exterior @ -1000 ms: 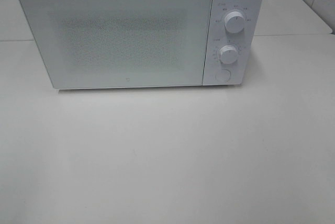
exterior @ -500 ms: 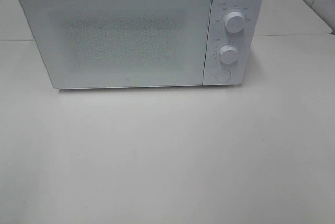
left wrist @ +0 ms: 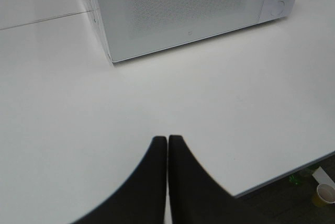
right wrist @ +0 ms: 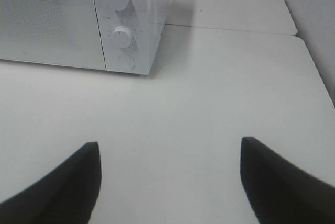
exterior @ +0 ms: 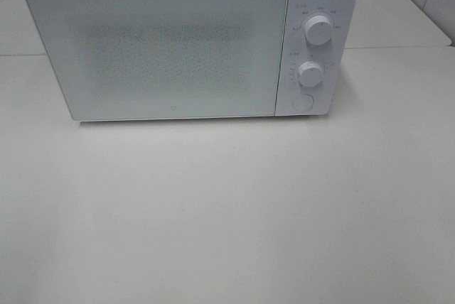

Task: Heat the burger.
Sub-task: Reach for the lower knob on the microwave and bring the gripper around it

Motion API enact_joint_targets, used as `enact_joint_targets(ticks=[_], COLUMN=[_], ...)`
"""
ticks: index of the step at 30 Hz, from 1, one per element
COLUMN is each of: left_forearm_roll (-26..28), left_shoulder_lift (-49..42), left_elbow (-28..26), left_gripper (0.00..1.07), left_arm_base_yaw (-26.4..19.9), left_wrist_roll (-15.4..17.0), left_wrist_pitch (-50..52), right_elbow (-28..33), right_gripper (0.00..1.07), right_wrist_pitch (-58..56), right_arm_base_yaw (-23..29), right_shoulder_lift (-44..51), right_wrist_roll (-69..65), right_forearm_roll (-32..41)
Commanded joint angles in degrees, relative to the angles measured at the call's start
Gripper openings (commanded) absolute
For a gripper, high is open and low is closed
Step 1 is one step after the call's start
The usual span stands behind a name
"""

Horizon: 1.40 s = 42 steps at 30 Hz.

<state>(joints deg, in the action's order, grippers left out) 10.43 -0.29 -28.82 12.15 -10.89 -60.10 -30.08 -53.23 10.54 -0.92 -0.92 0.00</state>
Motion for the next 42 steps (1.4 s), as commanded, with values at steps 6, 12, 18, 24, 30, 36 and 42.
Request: enact_joint_targets(ticks=[6,12,18,24,30,36,42], left_forearm_roll=[0.6,0.6,0.6,0.6,0.6,0.6,0.5], left_shoulder_lift=[-1.0,-1.0,-1.0,-1.0,-1.0,-1.0,-1.0], left_elbow=[0.2,0.2,0.2,0.2,0.2,0.2,0.2], left_gripper=[0.0,0.0,0.0,0.0,0.0,0.0,0.0], left_arm_base_yaw=[0.0,0.0,0.0,0.0,0.0,0.0,0.0], left_wrist_roll=[0.2,0.2,0.2,0.2,0.2,0.2,0.2], left_wrist_pitch=[0.6,0.6,0.6,0.6,0.6,0.6,0.6], right_elbow=[-0.3,-0.2,-0.2,-0.2,-0.2,-0.2,-0.2], right_gripper=[0.68,0.68,0.68,0.68,0.68,0.68,0.68], right_wrist_pitch=[9.8,15.3,24.9,35.5,40.5,45.6,54.3], right_arm_base_yaw=[0.1,0.1,0.1,0.1,0.1,0.1,0.1], right_shoulder_lift=[-8.1,-14.4,-20.0,-26.2,-32.2,-40.4,-47.0], right_wrist_roll=[0.9,0.9,0.9,0.9,0.9,0.9,0.9], right_forearm_roll=[0.0,0.0,0.0,0.0,0.0,0.0,0.0])
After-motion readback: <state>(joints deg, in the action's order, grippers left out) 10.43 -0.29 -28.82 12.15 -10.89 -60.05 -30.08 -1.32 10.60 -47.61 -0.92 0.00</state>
